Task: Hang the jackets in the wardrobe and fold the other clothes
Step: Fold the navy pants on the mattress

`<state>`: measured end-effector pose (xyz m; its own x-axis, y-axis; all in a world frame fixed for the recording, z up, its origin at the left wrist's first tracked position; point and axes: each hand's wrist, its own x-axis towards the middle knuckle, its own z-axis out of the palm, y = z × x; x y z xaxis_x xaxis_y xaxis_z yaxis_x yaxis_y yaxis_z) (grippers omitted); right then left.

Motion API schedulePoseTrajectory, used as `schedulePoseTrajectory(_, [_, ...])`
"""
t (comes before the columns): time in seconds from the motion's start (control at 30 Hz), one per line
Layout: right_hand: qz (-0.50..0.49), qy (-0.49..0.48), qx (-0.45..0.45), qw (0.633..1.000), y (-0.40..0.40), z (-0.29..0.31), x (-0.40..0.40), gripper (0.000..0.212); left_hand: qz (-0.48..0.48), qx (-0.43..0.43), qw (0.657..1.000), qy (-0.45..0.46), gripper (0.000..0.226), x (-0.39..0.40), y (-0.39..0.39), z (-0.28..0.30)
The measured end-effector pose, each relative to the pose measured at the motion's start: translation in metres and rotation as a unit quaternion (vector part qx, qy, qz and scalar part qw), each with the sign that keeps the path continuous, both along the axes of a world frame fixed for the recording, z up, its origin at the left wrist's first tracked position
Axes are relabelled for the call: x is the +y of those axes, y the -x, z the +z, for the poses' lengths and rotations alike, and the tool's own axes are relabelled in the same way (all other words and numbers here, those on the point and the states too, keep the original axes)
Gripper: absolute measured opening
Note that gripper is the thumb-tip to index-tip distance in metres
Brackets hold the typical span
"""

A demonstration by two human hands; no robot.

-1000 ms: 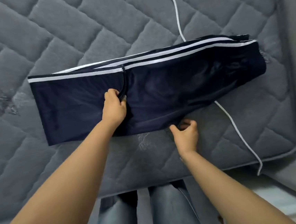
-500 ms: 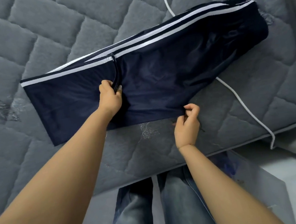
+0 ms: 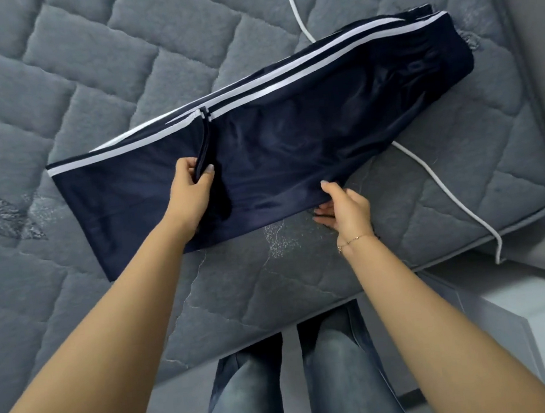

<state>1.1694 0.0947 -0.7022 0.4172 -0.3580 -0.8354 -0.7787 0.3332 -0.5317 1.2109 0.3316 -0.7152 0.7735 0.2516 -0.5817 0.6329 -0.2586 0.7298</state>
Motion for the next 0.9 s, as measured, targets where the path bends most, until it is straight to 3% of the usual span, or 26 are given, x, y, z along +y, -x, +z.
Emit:
schedulePoseTrajectory(0.17, [-0.107,-0.142,-0.004,0.984,-0.032,0.022,0.028,0.014,0.06,-0.118,0.991,0.002,0.011,0.018,0.019,0.055])
schedulePoseTrajectory(0.3, [0.022,-0.194,-0.032,0.98,-0.063,0.026,0.04,0.049,0.076,-0.161,0.983,0.037,0.009,0.015,0.021,0.102])
schedulePoseTrajectory(0.5, [0.107,-0.166,-0.018,0.98,-0.077,0.016,0.017,0.057,0.042,-0.18,0.978,0.096,0.016,-0.041,-0.009,0.121])
schedulePoseTrajectory(0.57, [0.122,-0.174,-0.023,0.977,-0.08,0.012,0.005,0.061,0.015,-0.149,0.981,0.12,0.015,-0.075,-0.029,0.111])
schedulePoseTrajectory(0.67, [0.085,-0.249,-0.068,0.962,-0.081,0.007,-0.01,0.068,-0.01,-0.022,0.972,0.235,0.007,-0.114,-0.048,0.084])
schedulePoseTrajectory(0.7, [0.063,-0.263,-0.077,0.96,-0.083,0.004,-0.015,0.069,-0.028,0.0,0.975,0.218,0.007,-0.119,-0.049,0.072])
schedulePoseTrajectory(0.8, [0.052,-0.255,-0.063,0.964,-0.089,-0.004,-0.03,0.073,-0.104,-0.044,0.994,0.013,0.014,-0.109,-0.038,0.044])
schedulePoseTrajectory(0.9, [0.109,-0.193,-0.068,0.973,-0.093,-0.007,-0.032,0.05,-0.163,-0.102,0.973,-0.128,0.023,-0.09,-0.021,0.024])
